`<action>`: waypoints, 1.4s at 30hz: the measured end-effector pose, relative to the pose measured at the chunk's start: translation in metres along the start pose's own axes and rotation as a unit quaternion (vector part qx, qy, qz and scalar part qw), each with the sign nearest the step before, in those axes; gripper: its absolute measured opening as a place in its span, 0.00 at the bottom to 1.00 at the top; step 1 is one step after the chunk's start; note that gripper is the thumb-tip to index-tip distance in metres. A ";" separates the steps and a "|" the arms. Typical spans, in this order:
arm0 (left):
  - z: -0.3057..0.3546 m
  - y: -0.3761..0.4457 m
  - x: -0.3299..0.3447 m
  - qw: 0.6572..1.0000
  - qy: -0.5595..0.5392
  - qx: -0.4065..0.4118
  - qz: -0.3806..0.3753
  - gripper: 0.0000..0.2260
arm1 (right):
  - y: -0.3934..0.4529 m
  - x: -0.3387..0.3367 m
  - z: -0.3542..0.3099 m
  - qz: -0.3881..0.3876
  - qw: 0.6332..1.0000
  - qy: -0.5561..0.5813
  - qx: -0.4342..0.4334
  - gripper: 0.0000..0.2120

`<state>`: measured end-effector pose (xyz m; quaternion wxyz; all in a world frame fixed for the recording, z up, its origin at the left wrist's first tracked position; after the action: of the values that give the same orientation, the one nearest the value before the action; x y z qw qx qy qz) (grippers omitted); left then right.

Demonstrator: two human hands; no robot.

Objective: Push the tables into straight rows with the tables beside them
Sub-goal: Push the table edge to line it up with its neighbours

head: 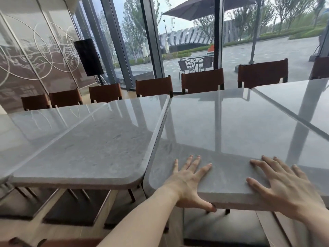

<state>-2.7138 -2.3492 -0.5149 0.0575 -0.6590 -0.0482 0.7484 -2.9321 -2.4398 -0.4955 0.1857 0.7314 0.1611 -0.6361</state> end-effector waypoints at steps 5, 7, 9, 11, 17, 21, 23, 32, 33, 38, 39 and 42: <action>-0.001 0.001 0.000 1.000 -0.008 0.003 0.002 0.54 | 0.000 -0.002 -0.001 0.012 1.000 -0.003 -0.003 0.36; -0.001 0.001 -0.001 1.000 -0.012 0.003 0.001 0.54 | 0.002 -0.002 -0.001 0.018 1.000 -0.005 -0.005 0.36; -0.002 0.002 -0.002 1.000 -0.015 0.003 0.002 0.54 | 0.005 -0.001 -0.001 0.023 1.000 -0.015 -0.008 0.39; -0.002 0.002 -0.002 1.000 -0.016 0.004 0.003 0.54 | 0.007 0.001 0.001 0.025 0.999 -0.022 -0.011 0.42; -0.003 0.004 0.000 1.000 -0.014 0.008 0.006 0.55 | 0.011 0.005 0.005 0.035 0.999 -0.028 -0.006 0.42; -0.003 0.003 -0.002 1.000 -0.018 0.007 0.005 0.55 | 0.013 0.007 0.006 0.043 0.999 -0.028 -0.004 0.42; -0.002 0.003 -0.003 1.000 -0.018 0.010 0.004 0.55 | 0.014 0.008 0.007 0.047 0.999 -0.026 -0.001 0.42; -0.005 0.008 -0.006 1.000 -0.024 0.012 -0.008 0.54 | 0.024 0.011 0.011 0.063 0.997 -0.036 -0.004 0.42; -0.005 0.009 -0.006 1.000 -0.025 0.011 -0.008 0.54 | 0.025 0.011 0.011 0.066 0.997 -0.036 -0.004 0.41; -0.008 0.016 -0.007 0.999 -0.030 0.014 -0.002 0.54 | 0.032 0.011 0.014 0.074 0.997 -0.025 0.003 0.37; -0.008 0.017 -0.008 0.999 -0.031 0.016 0.001 0.54 | 0.034 0.011 0.015 0.076 0.997 -0.026 0.004 0.36; -0.011 0.023 -0.008 0.999 -0.031 0.017 0.007 0.54 | 0.042 0.013 0.018 0.076 0.997 -0.029 0.006 0.39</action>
<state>-2.7025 -2.3731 -0.5120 0.0621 -0.6347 -0.0330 0.7696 -2.9260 -2.4847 -0.5081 0.2334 0.7241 0.0958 -0.6419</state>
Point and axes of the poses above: each hand's wrist, its own y-axis towards the middle knuckle, its own x-axis out of the palm, z = x × y, the point moved 9 cm from there along y, towards the middle knuckle, and after that the axes turned 2 degrees about -y, right-handed, at the moved point
